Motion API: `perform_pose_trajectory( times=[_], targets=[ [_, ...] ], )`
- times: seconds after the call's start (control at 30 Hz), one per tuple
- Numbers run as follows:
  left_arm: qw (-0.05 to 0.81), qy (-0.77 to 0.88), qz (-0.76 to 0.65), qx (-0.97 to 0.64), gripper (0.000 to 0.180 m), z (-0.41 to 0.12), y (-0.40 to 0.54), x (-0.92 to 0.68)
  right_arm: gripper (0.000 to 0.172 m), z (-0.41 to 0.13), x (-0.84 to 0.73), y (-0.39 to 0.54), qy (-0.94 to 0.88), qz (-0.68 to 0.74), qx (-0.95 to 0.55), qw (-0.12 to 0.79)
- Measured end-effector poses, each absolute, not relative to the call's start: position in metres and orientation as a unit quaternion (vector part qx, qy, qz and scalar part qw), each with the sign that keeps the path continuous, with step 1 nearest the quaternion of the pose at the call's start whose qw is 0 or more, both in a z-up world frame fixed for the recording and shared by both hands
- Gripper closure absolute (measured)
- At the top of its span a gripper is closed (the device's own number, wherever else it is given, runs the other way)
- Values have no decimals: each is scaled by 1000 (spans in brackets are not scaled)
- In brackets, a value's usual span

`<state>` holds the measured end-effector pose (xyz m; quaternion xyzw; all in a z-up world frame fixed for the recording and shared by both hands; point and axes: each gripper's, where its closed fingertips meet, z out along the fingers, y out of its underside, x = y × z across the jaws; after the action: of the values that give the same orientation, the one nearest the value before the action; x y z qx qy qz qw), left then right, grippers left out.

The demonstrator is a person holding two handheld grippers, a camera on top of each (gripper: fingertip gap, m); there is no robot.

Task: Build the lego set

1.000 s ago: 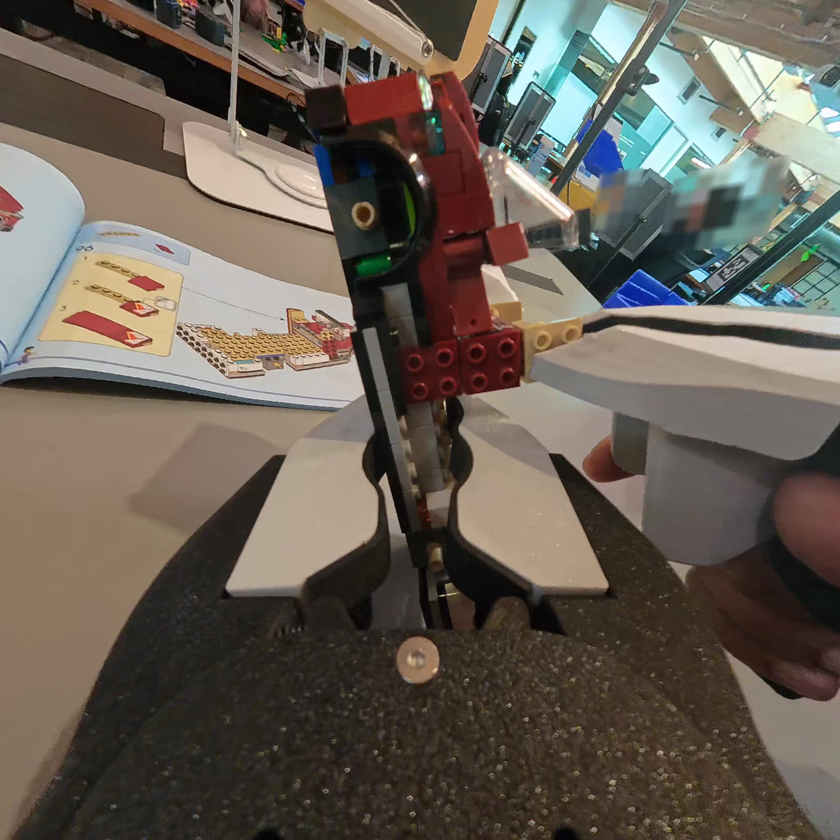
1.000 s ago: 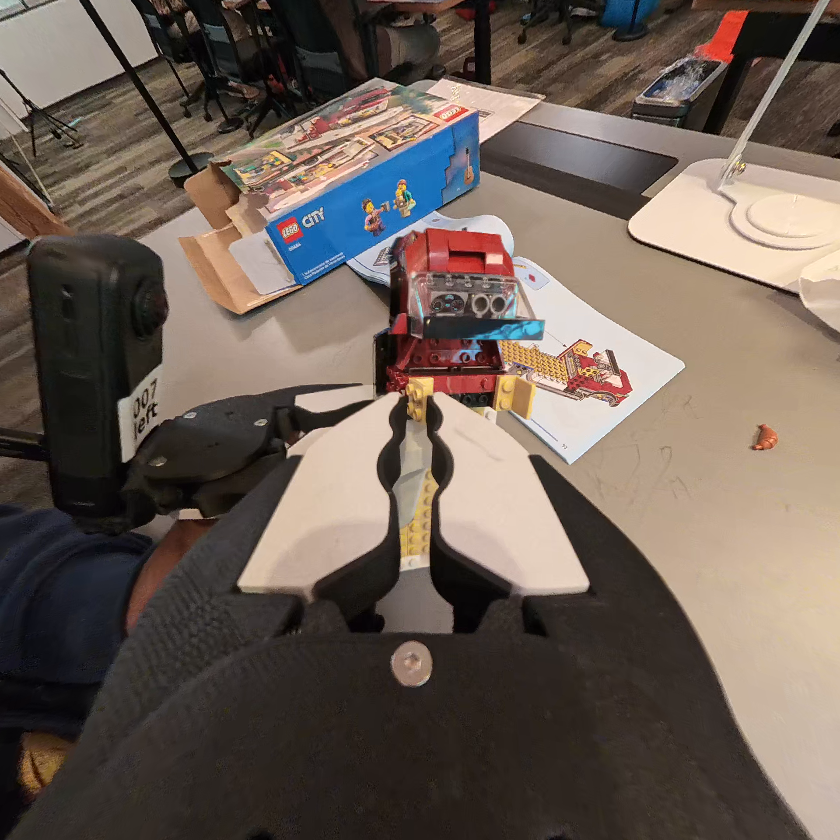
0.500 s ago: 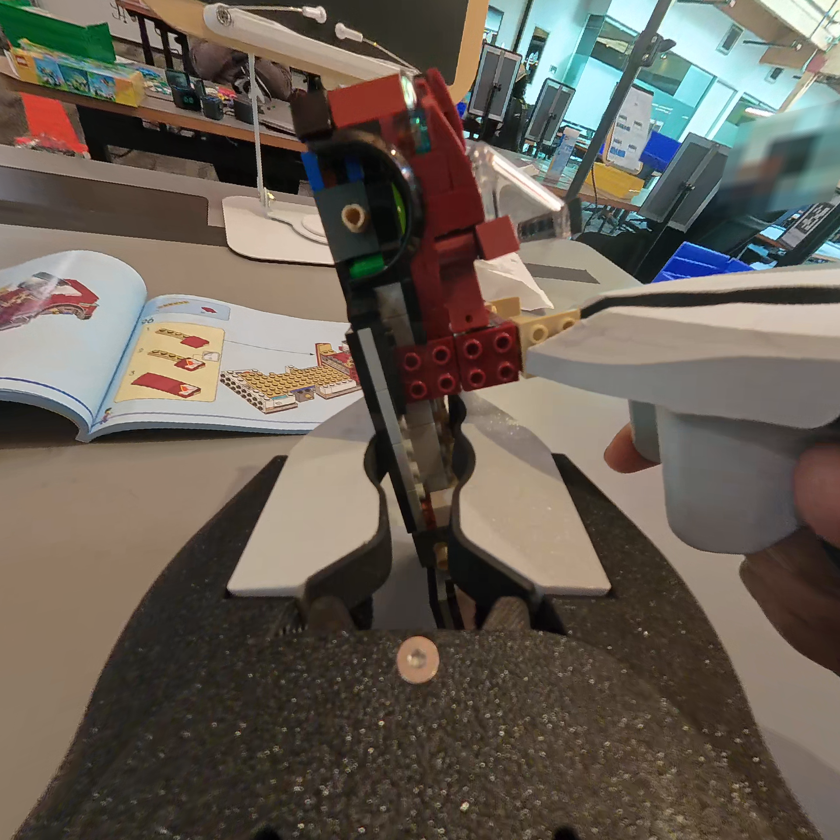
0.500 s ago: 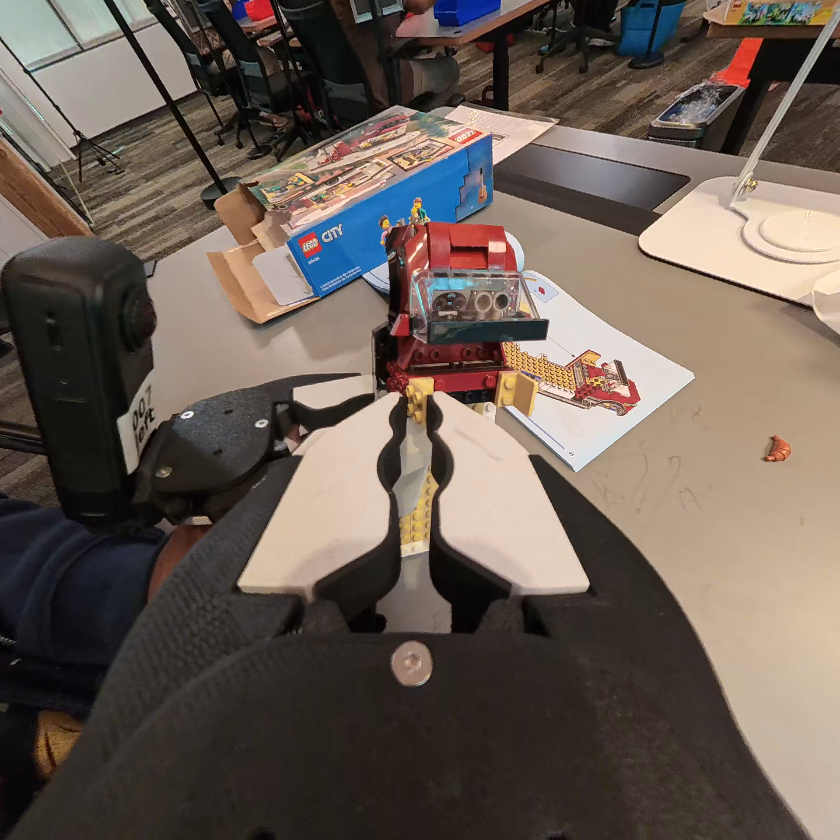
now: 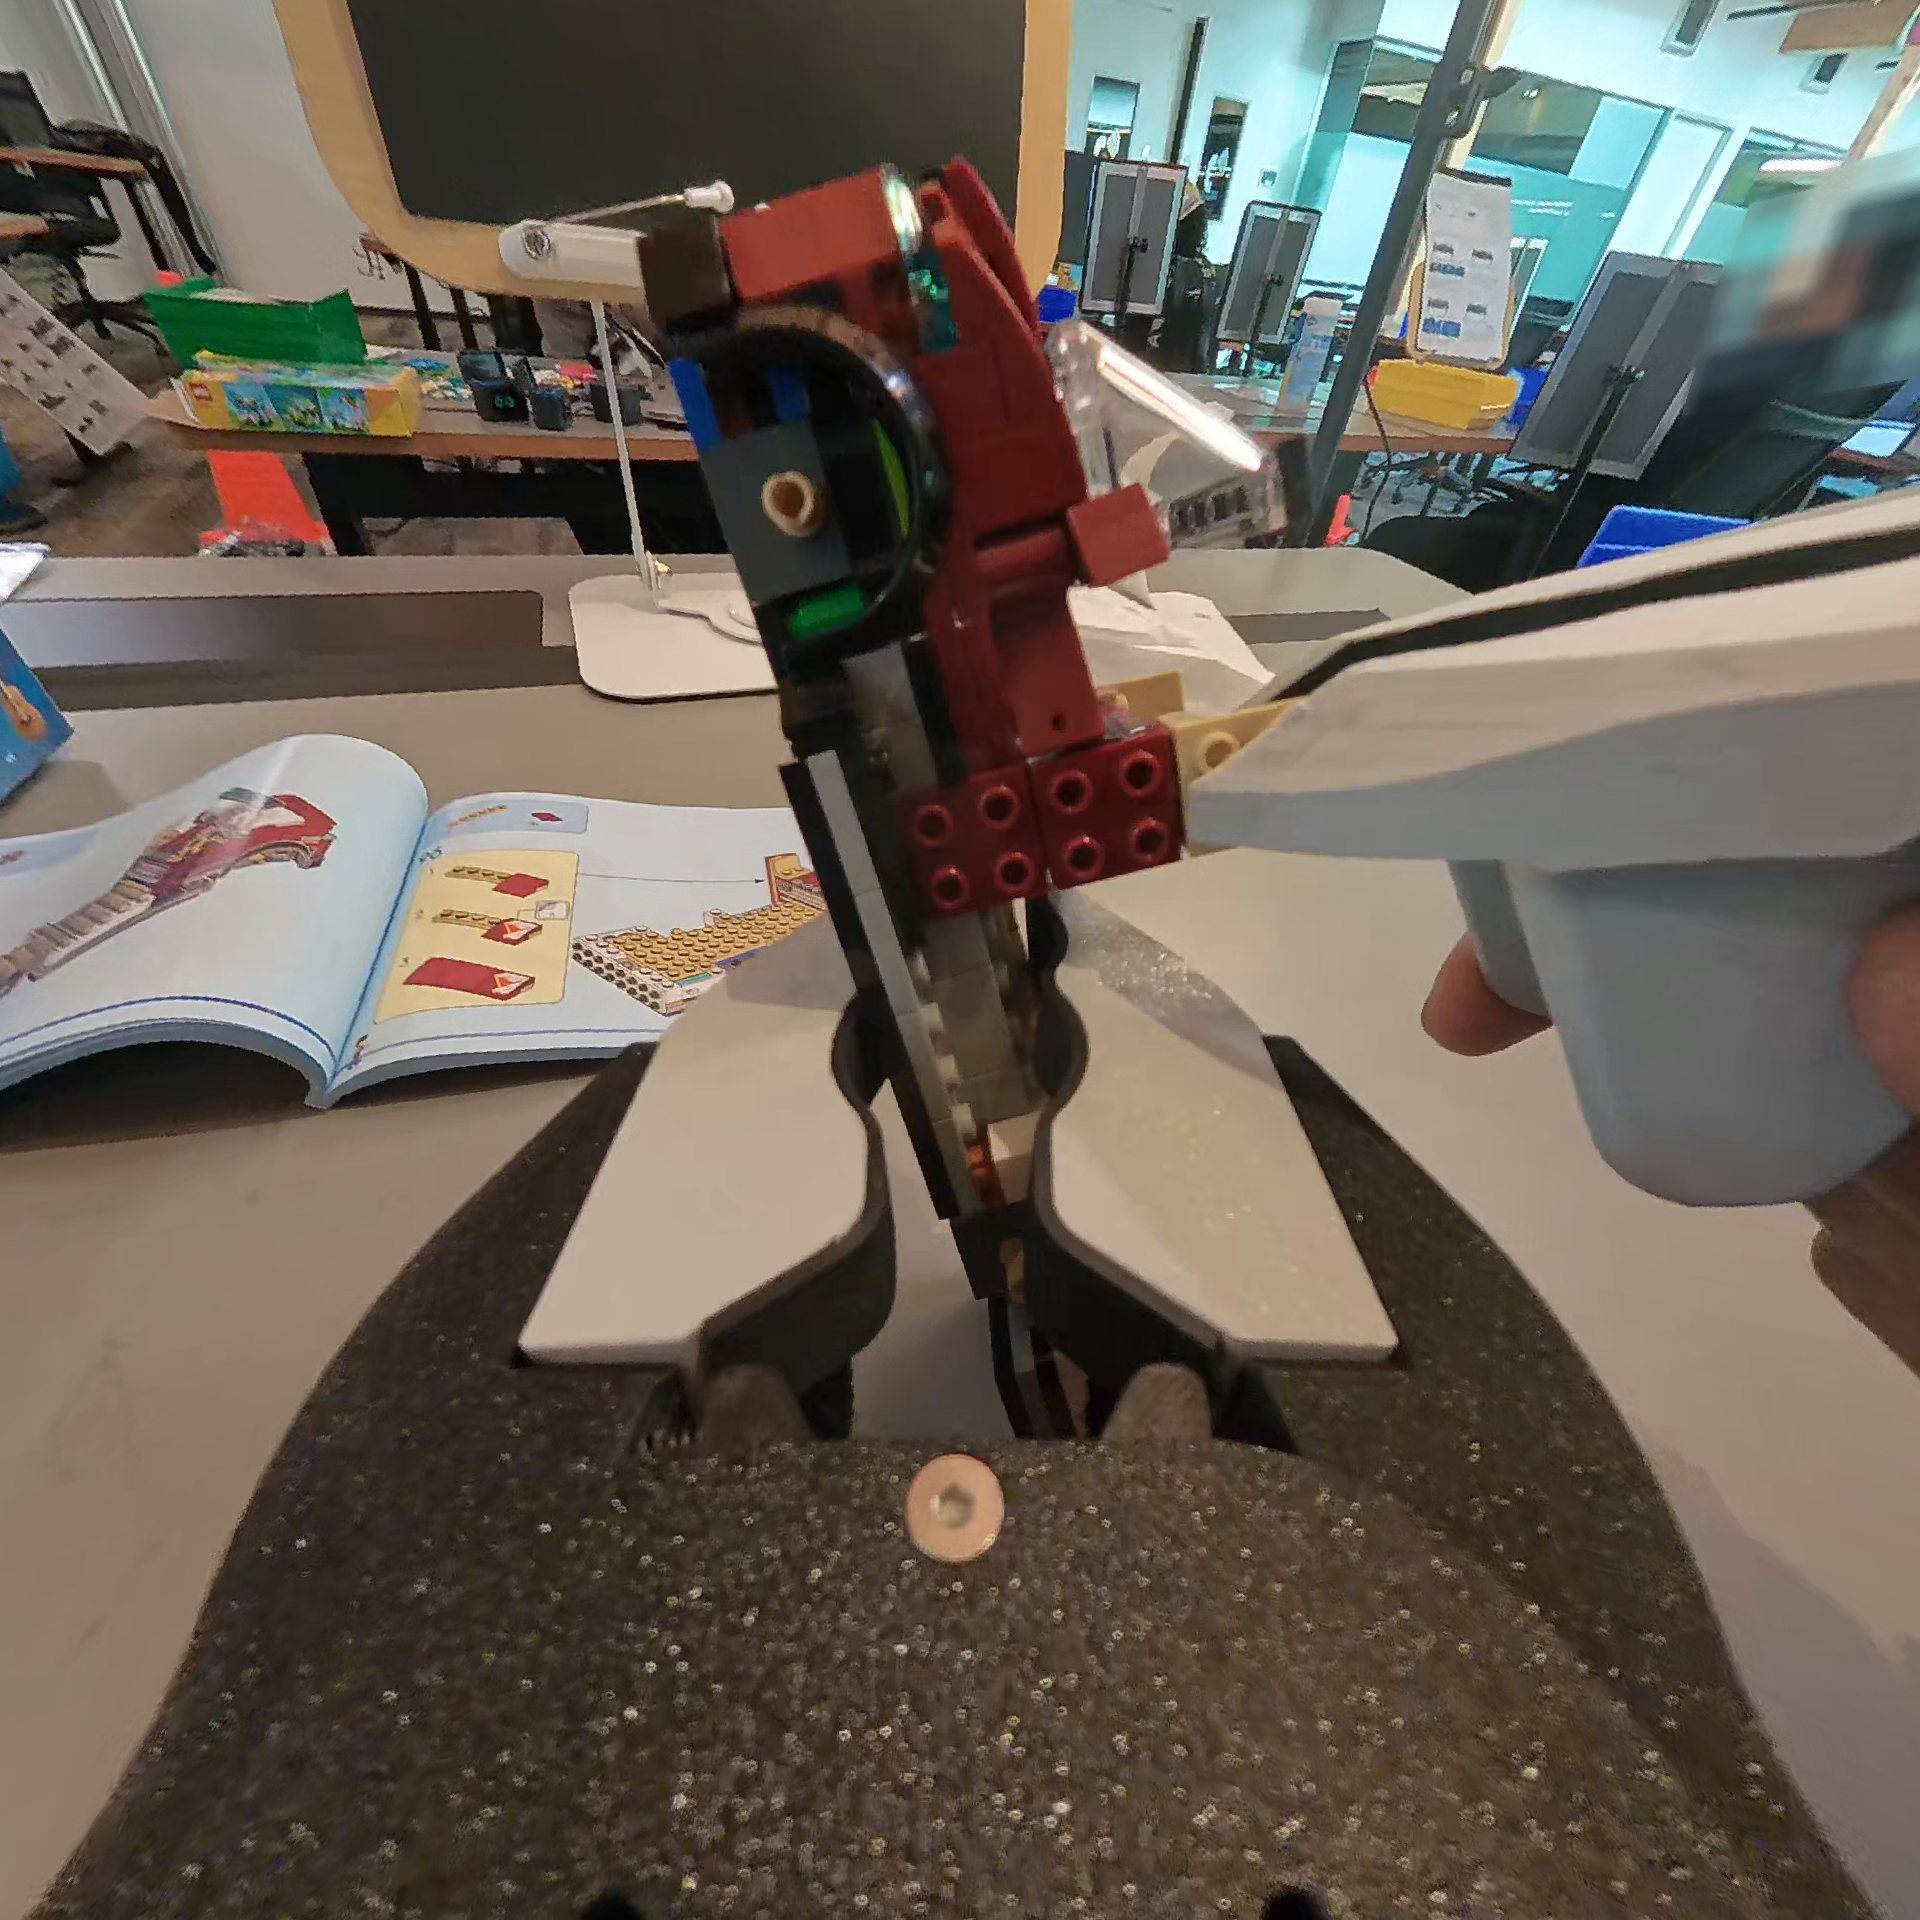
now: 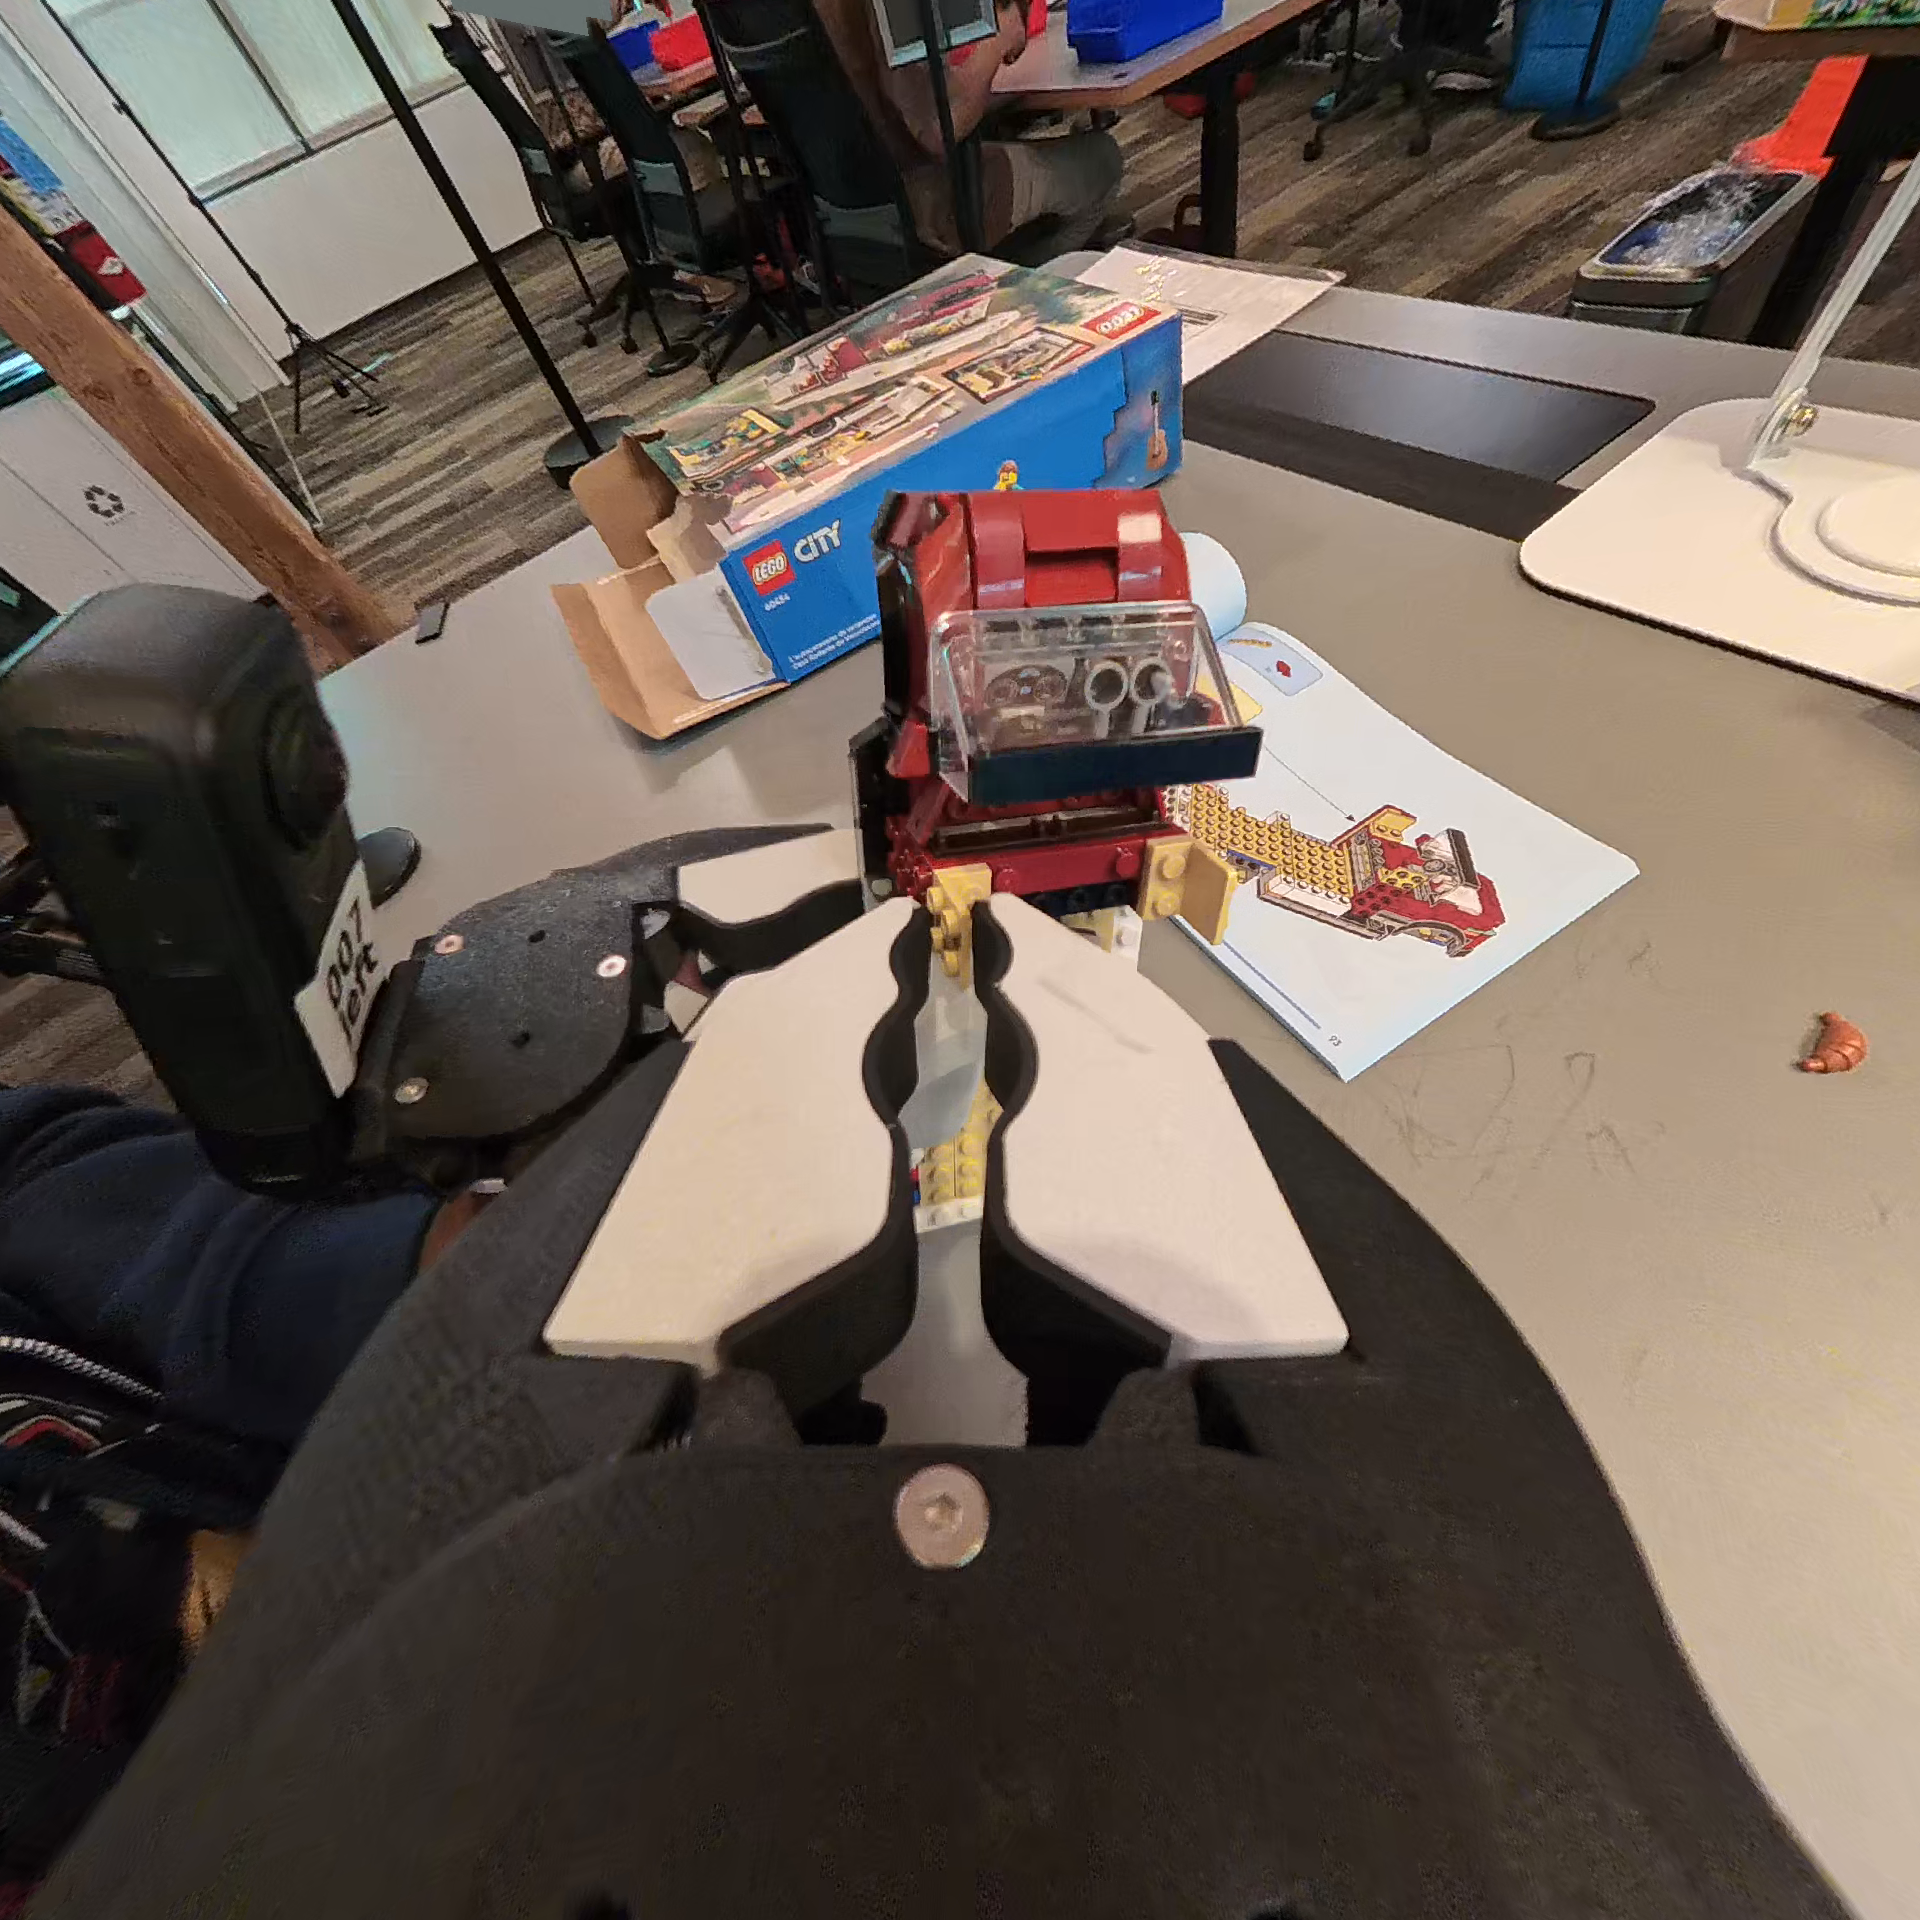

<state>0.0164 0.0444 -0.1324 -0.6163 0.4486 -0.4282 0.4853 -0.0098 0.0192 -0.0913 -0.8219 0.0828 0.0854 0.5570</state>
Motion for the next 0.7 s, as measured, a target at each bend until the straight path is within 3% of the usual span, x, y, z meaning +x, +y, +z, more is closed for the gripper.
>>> perform_pose_trajectory(
  times=[0.7],
  targets=[
    [529,456,-382,-605,156,-126,44,12,164,-88,-10,16,71,75,-827,553]
  ],
)
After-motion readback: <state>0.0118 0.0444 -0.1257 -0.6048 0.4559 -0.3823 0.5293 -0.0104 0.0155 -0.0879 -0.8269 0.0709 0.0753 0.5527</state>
